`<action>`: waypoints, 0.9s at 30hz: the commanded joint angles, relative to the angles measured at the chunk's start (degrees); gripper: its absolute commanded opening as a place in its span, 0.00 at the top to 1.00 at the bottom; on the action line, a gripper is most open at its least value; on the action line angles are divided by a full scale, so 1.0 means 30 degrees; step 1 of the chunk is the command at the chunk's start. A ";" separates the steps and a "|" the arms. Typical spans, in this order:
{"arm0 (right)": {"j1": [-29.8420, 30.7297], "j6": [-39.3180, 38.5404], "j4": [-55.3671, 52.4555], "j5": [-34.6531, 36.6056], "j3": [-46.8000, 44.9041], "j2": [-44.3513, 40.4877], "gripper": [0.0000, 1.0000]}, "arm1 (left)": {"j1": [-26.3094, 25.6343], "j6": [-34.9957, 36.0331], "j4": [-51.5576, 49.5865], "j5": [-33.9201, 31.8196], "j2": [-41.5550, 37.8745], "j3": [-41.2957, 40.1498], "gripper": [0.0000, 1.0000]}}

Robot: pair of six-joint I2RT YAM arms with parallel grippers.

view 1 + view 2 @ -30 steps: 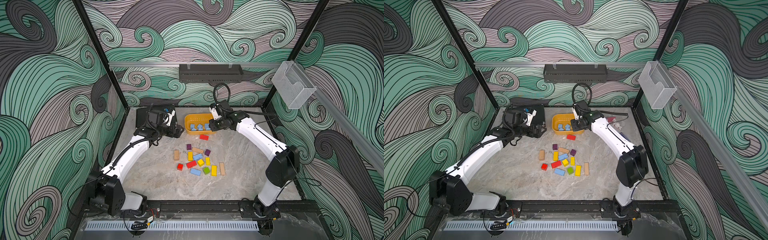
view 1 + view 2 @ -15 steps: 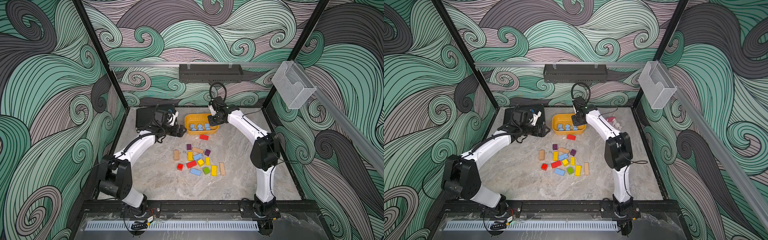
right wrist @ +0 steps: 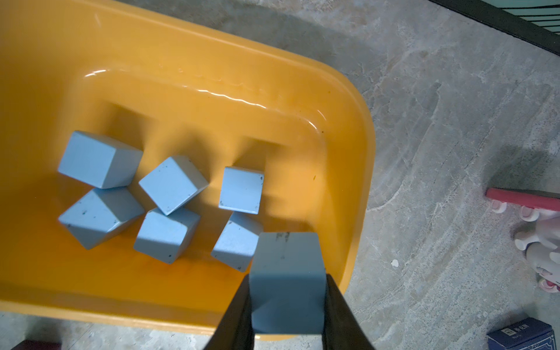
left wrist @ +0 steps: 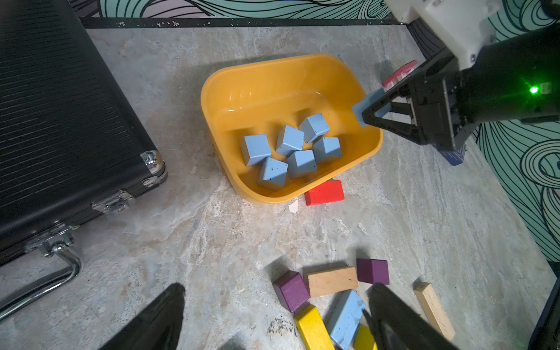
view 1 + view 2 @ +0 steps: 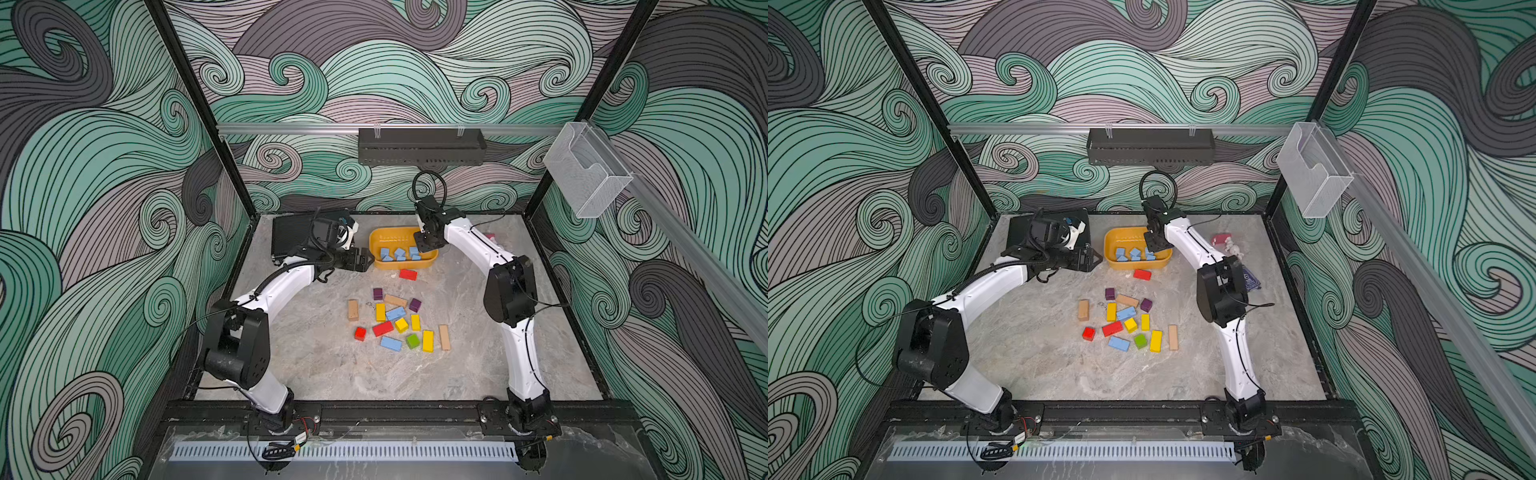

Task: Pick out the blue building blocks
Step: Place the building block in the storage box.

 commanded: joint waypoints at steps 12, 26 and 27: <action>-0.0297 0.0025 -0.0984 0.0982 0.3116 0.2865 0.93 | -0.0150 0.0660 -0.1197 -0.0292 -0.0021 0.0365 0.06; -0.0304 0.0836 -0.1552 -0.0402 0.4763 0.4693 0.82 | -0.0130 0.1017 -0.2150 -0.0847 -0.0715 0.0487 0.06; -0.0304 0.0866 -0.1535 -0.0533 0.4807 0.4723 0.81 | -0.0131 0.1012 -0.2184 -0.0867 -0.0769 0.0483 0.06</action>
